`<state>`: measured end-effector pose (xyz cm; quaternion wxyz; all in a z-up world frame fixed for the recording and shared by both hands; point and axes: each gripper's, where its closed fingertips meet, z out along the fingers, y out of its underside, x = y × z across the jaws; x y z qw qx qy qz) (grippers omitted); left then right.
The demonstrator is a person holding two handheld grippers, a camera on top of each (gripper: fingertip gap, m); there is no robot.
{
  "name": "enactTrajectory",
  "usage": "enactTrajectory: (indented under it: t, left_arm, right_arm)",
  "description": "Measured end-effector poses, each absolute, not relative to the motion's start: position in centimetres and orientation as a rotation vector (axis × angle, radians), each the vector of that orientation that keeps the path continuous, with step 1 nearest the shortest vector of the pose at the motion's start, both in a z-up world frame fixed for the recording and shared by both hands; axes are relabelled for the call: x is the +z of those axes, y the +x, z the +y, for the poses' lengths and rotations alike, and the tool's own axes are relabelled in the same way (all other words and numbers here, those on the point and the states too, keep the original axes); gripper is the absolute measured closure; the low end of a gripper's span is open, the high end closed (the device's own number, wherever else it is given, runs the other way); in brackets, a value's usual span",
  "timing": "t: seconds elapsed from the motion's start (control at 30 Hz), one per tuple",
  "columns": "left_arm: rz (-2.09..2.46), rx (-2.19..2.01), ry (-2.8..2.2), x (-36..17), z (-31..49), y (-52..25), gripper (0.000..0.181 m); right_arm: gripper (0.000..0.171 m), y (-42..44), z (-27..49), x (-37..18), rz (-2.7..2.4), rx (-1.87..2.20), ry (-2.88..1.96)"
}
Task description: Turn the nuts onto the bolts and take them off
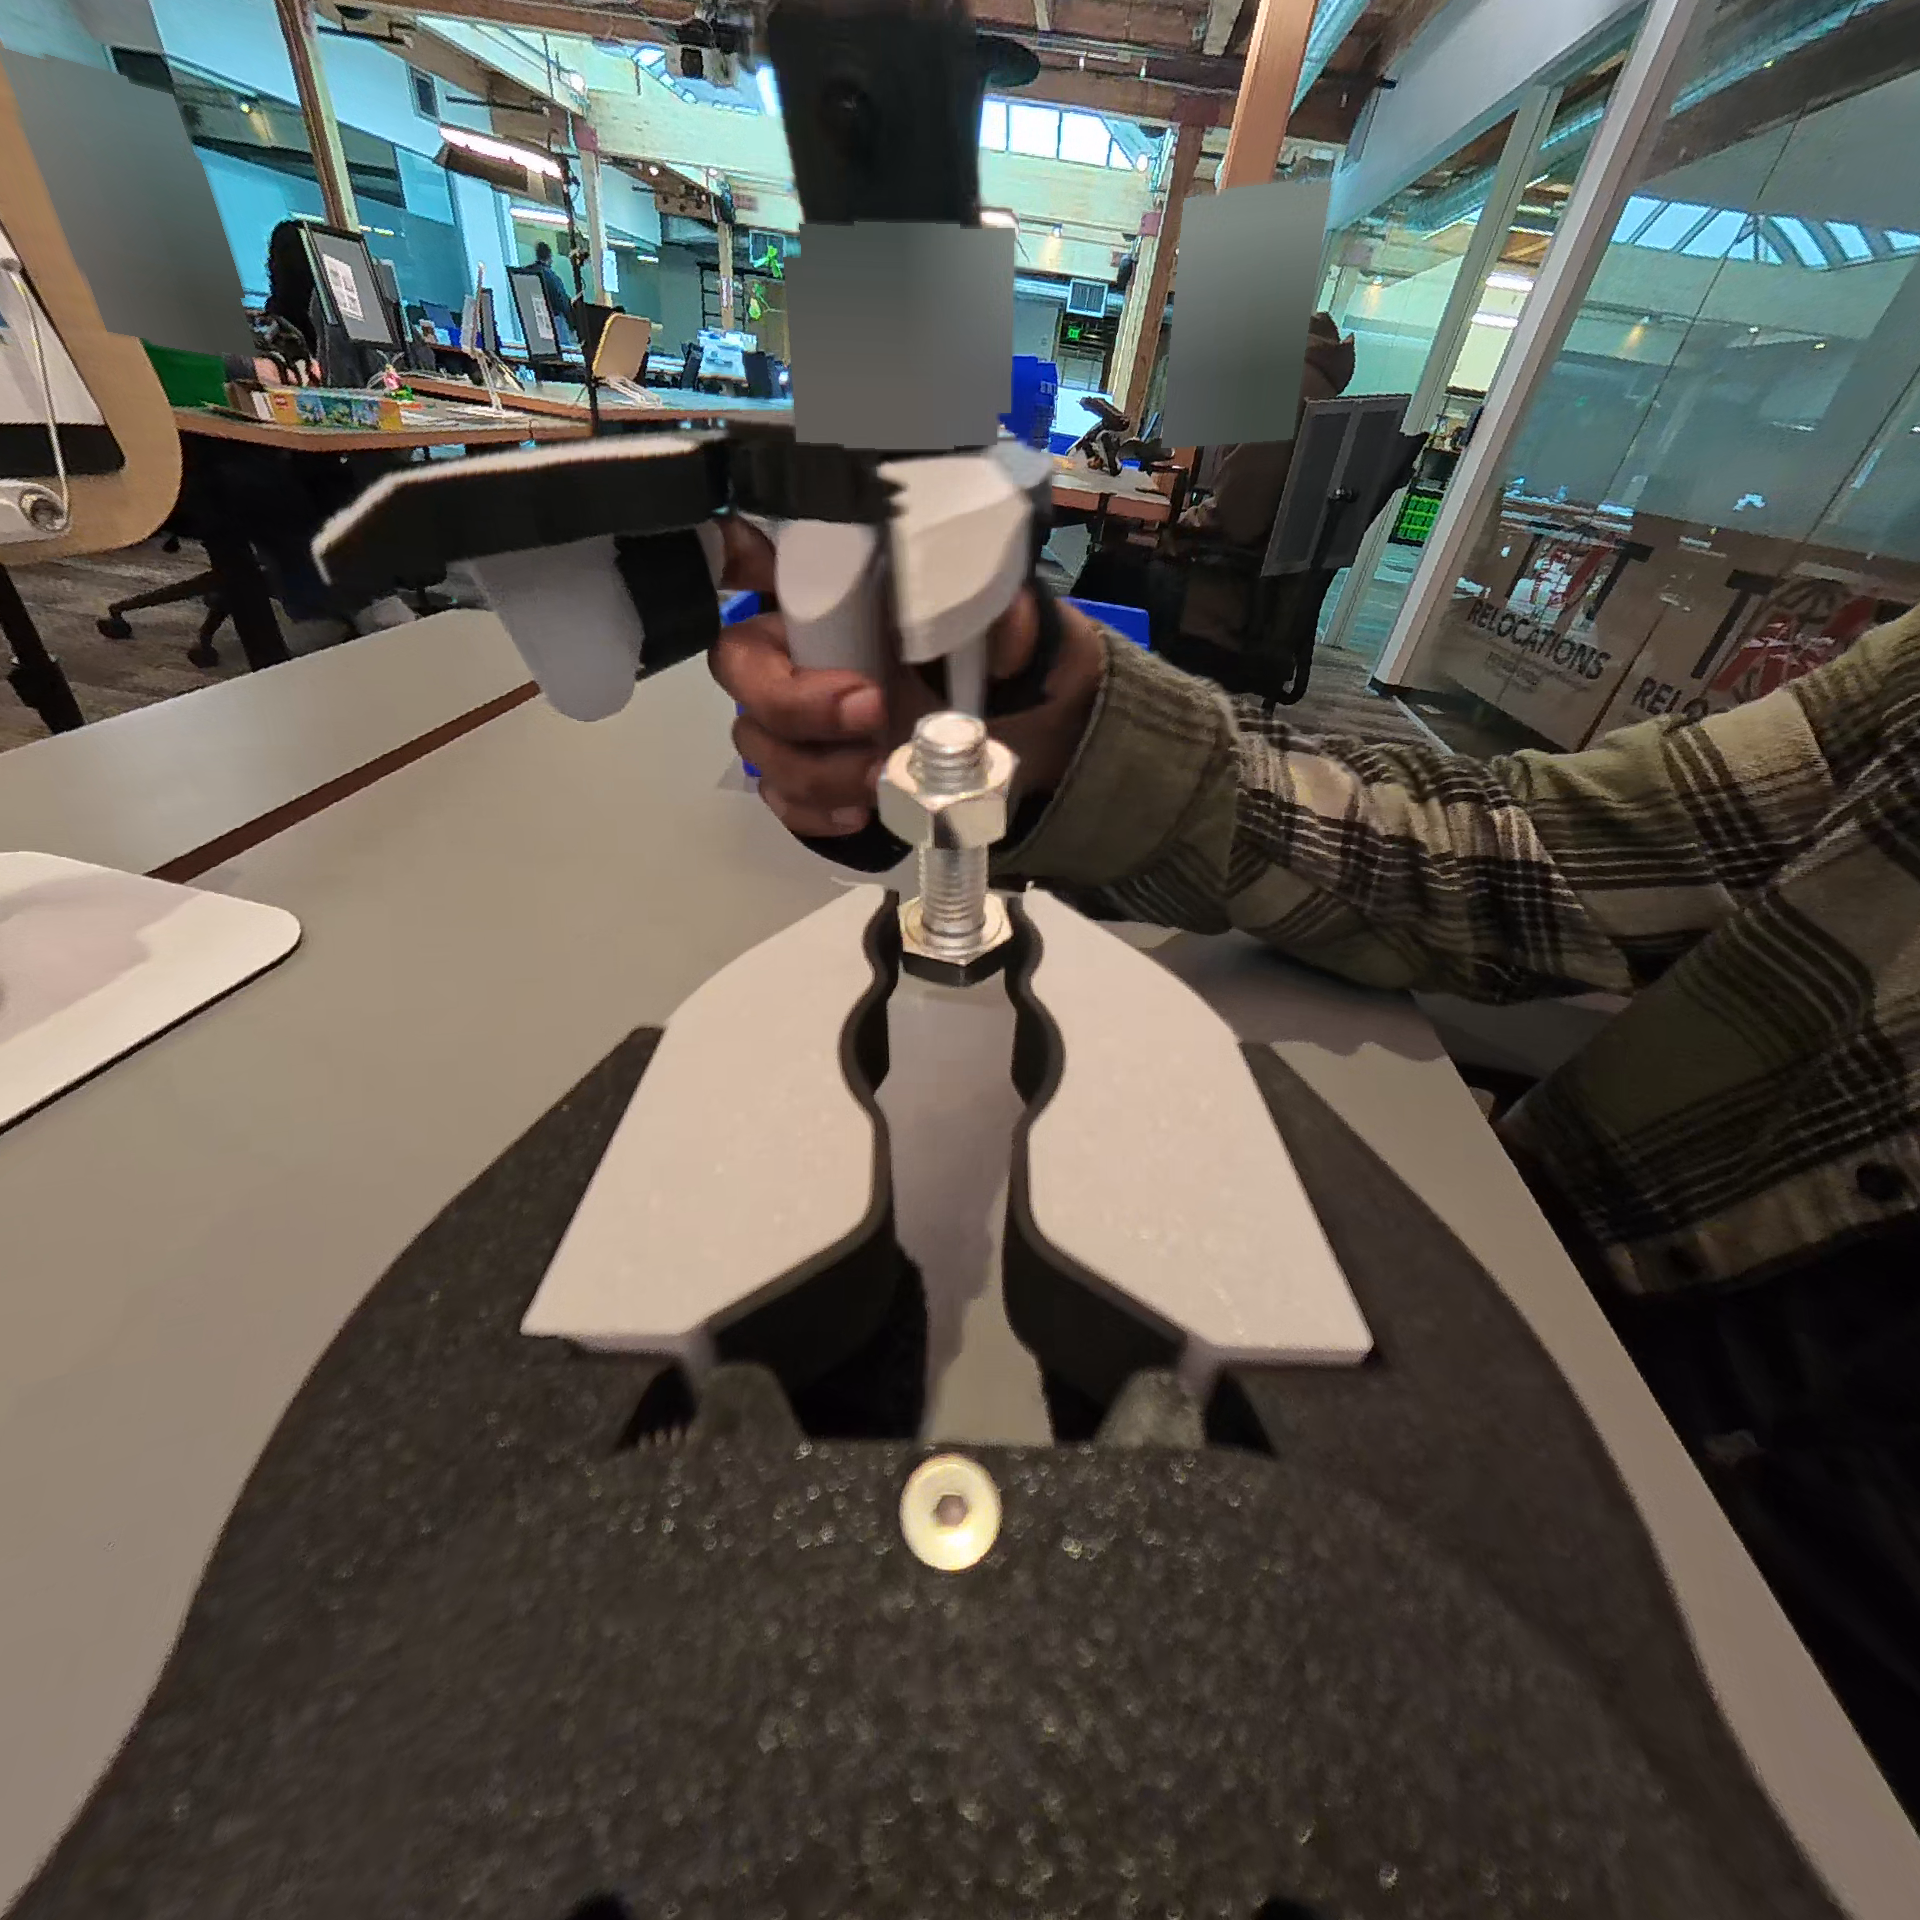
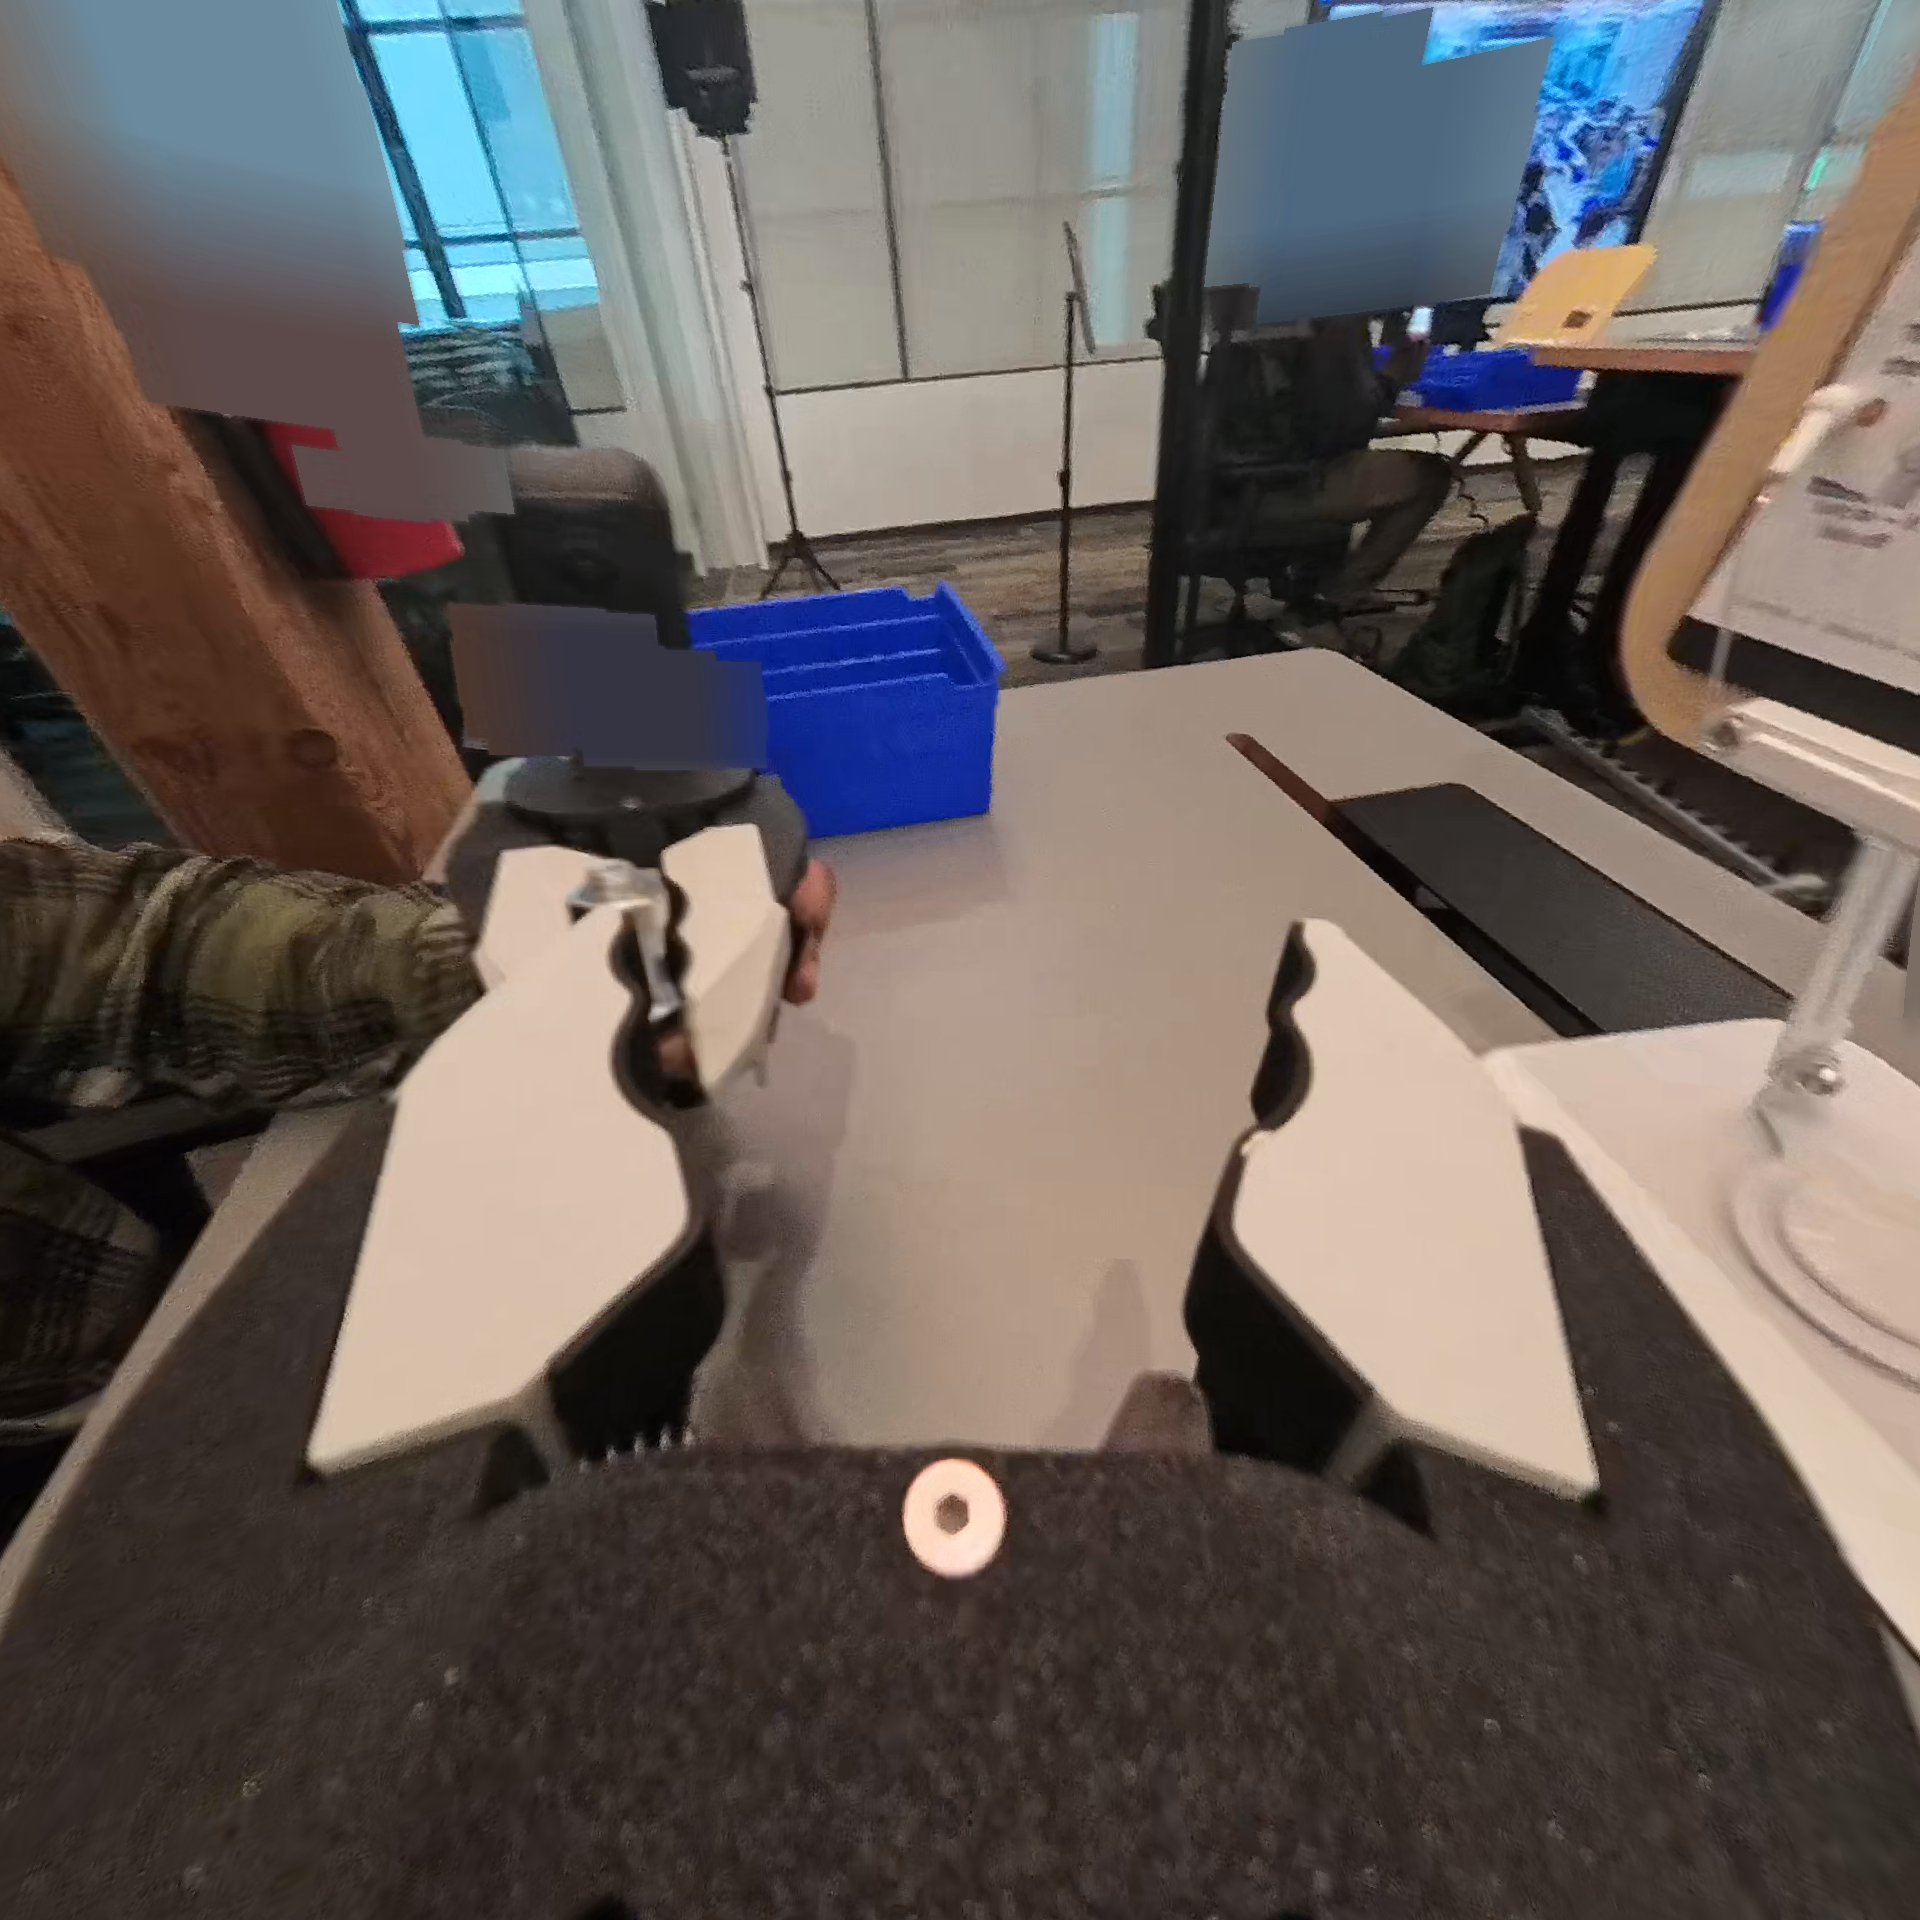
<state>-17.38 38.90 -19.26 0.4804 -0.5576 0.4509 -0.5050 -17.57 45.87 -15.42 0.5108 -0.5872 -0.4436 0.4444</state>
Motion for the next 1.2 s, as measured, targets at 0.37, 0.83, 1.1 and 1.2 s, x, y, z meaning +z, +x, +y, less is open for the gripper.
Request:
enactTrajectory:
  t: [0.37,0.83,1.1,1.2]
  left_arm:
    - [1.111,-1.216,-1.371,-19.5,39.0,-17.4,0.162]
    - [1.152,-1.16,-1.434,-20.8,39.1,-16.8,0.162]
    - [1.145,-1.159,-1.44,-20.5,39.3,-17.1,0.162]
    - [1.152,-1.169,-1.45,-20.9,39.2,-16.9,0.162]
  right_arm:
    - [0.059,-18.0,45.1,-15.4,-1.111,1.068,-1.404]
    - [0.058,-20.0,43.2,-15.8,-1.238,1.06,-1.361]
    - [0.061,-17.8,45.6,-16.2,-1.148,1.03,-1.415]
    - [0.061,-20.0,43.3,-15.9,-1.246,1.055,-1.354]
